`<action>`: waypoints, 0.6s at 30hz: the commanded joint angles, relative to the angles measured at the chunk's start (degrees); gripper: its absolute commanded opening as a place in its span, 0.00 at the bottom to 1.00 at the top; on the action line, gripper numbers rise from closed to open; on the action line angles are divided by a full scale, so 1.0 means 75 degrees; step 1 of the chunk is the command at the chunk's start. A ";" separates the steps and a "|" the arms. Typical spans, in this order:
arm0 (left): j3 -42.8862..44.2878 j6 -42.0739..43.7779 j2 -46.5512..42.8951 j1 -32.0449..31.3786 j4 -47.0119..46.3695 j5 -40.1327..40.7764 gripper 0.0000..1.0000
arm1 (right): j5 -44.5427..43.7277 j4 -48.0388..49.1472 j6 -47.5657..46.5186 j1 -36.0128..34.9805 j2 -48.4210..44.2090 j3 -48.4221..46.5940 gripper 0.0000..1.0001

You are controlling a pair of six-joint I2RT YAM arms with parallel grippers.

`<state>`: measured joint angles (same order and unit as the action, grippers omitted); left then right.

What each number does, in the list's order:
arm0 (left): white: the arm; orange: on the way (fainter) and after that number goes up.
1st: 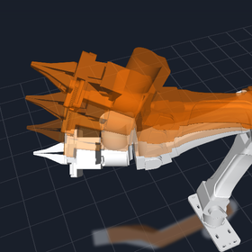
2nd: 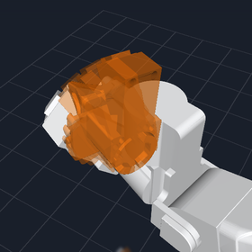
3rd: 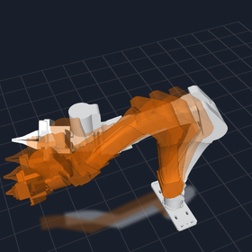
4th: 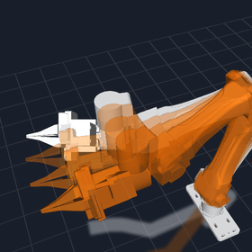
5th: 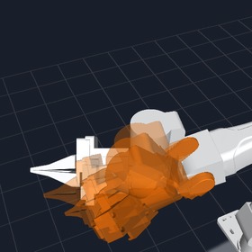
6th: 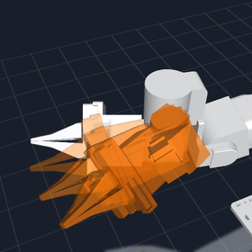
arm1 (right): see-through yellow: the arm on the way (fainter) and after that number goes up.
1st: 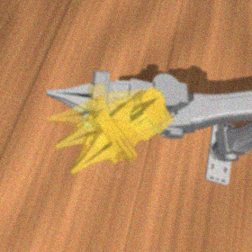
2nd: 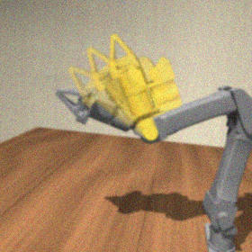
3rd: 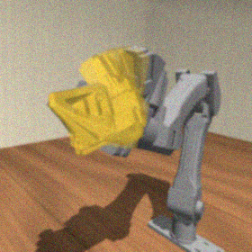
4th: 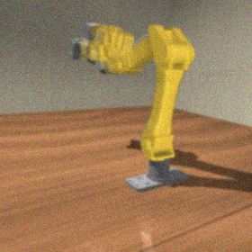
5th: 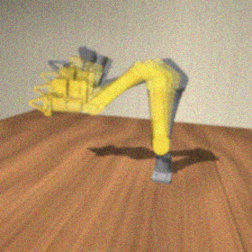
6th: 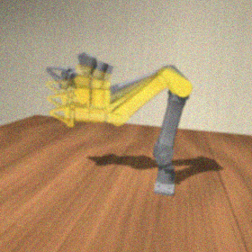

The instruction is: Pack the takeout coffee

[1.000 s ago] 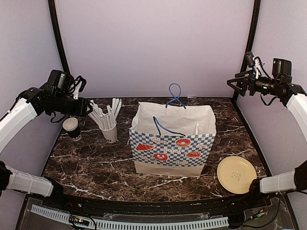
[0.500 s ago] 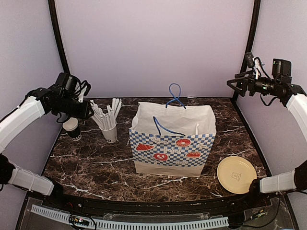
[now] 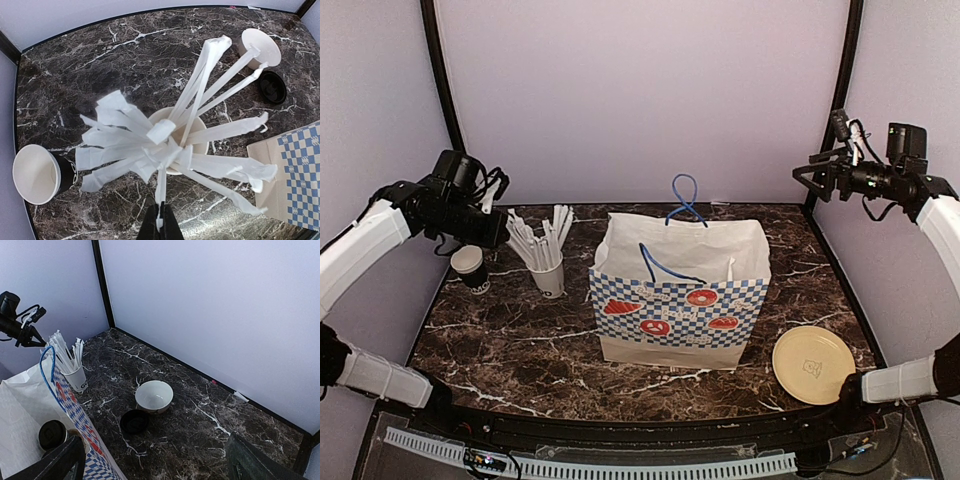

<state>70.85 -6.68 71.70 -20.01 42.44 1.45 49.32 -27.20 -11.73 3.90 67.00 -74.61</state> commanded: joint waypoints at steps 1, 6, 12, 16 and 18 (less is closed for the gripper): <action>0.0793 -0.0086 -0.0899 0.0055 0.1129 -0.0319 0.00 | 0.0100 0.0103 -0.0009 -0.0028 0.0117 -0.0080 0.99; 0.2094 -0.0241 -0.1403 0.0055 0.2246 -0.0323 0.00 | 0.0051 -0.0009 -0.0057 -0.0022 0.0242 -0.0129 0.99; 0.3445 -0.0557 -0.1915 -0.0080 0.2684 -0.0635 0.00 | -0.0224 -0.0200 -0.0338 -0.0028 0.0159 0.0039 0.99; 0.3587 -0.0636 -0.2097 -0.0086 0.1717 -0.2392 0.00 | -0.0070 -0.0191 -0.0261 -0.0028 0.0186 -0.0083 0.98; 0.3566 -0.0925 -0.2012 -0.0086 0.1040 -0.3458 0.00 | -0.0043 -0.0221 -0.0237 -0.0027 0.0189 -0.0159 0.99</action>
<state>97.41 -10.39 54.74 -20.47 57.60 -8.29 48.21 -29.02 -13.26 3.90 68.73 -74.61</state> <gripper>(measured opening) 0.024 0.985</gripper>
